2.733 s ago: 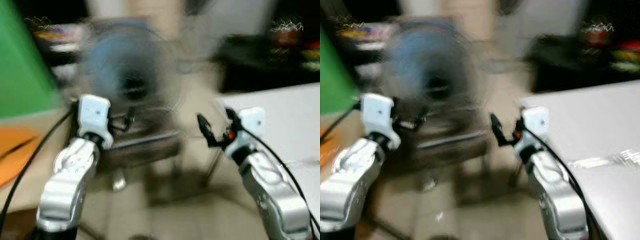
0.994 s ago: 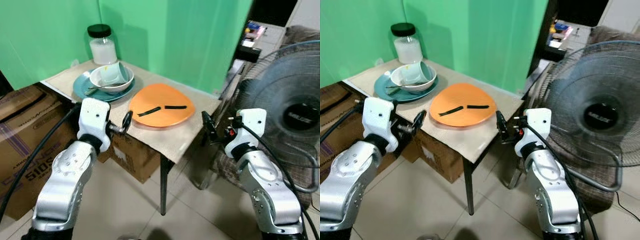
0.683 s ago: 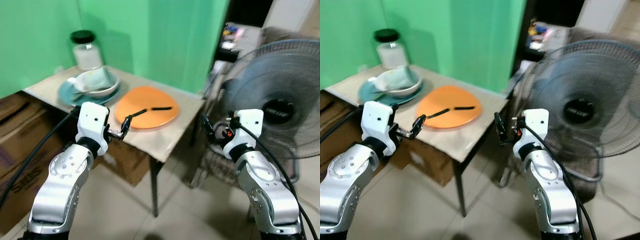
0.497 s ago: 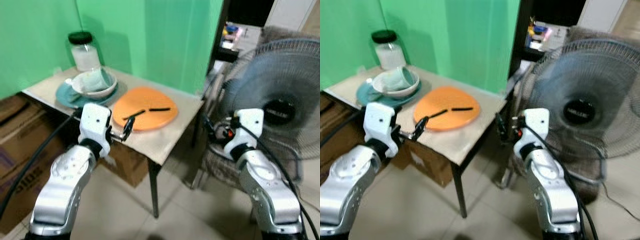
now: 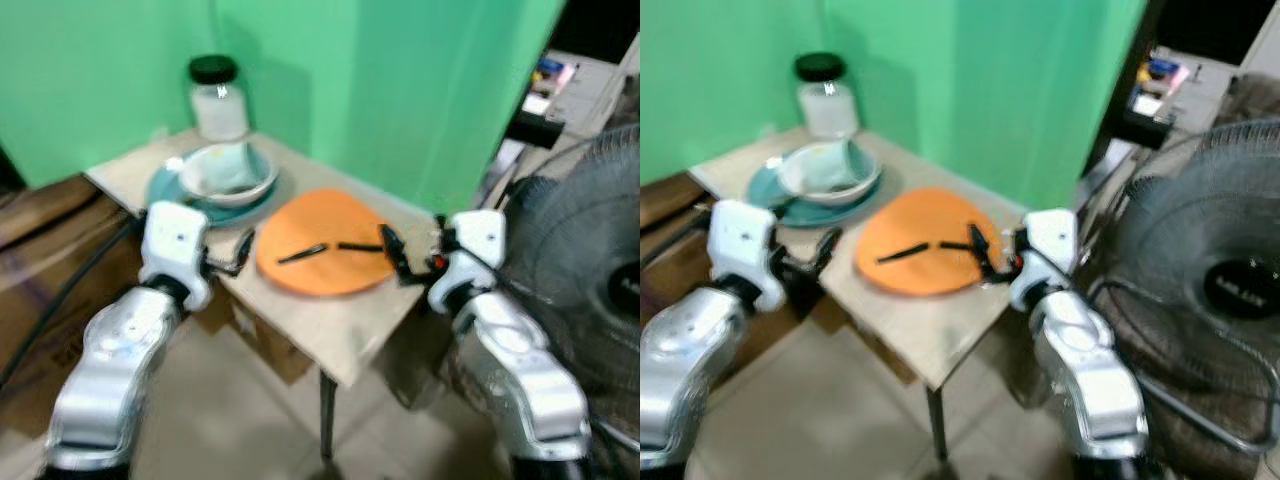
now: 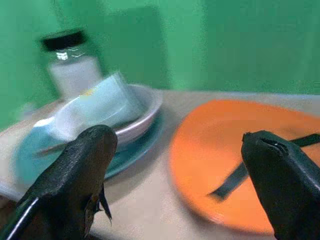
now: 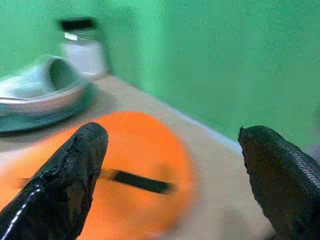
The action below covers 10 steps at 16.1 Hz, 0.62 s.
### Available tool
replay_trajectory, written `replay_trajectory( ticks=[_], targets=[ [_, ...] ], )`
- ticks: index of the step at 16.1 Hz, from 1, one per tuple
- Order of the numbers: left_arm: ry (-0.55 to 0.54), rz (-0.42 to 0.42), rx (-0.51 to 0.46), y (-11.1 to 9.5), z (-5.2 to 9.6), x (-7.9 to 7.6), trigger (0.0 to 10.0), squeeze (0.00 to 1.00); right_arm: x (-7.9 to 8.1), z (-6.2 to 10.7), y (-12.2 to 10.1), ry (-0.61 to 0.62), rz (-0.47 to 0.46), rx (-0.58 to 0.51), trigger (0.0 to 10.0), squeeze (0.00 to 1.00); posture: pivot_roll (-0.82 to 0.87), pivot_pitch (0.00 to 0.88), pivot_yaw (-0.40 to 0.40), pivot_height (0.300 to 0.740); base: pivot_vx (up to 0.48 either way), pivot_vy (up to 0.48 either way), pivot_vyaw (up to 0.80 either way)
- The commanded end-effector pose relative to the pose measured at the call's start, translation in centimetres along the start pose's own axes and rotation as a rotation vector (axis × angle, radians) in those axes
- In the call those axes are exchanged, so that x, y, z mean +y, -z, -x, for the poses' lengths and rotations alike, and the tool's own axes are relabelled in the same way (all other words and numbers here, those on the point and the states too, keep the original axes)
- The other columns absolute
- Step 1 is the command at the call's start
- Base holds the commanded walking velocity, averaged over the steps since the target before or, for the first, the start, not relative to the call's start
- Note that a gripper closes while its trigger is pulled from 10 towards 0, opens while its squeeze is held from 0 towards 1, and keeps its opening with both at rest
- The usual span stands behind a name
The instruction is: Setting the table
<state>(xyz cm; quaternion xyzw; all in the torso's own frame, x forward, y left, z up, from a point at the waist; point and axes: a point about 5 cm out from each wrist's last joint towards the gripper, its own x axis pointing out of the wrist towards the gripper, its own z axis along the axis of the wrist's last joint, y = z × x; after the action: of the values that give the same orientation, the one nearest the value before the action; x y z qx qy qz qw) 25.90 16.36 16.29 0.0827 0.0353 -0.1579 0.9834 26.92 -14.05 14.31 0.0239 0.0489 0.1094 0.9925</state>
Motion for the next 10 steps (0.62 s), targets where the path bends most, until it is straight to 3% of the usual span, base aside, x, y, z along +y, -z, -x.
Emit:
replay_trajectory(
  ticks=[1,7,10],
  targets=[
    [-0.016,-0.018,0.0,-0.2,0.2,0.7,10.0,0.0,0.3,-0.3,-0.3,-0.005,0.0,-0.006,10.0,0.0,0.12,0.0,0.006,0.74,0.352,0.0,0.0],
    [0.046,-0.051,0.014,0.0,-0.6,0.4,10.0,0.0,-0.1,-0.3,-0.2,0.011,-0.005,0.016,10.0,0.0,0.12,0.0,0.006,0.74,0.336,0.0,0.0],
    [0.151,-0.098,0.031,0.5,-1.9,0.0,10.0,0.0,-0.5,-0.6,0.4,0.004,0.003,0.068,10.0,0.0,0.13,0.0,-0.001,0.74,0.0,0.0,0.0]
  ],
)
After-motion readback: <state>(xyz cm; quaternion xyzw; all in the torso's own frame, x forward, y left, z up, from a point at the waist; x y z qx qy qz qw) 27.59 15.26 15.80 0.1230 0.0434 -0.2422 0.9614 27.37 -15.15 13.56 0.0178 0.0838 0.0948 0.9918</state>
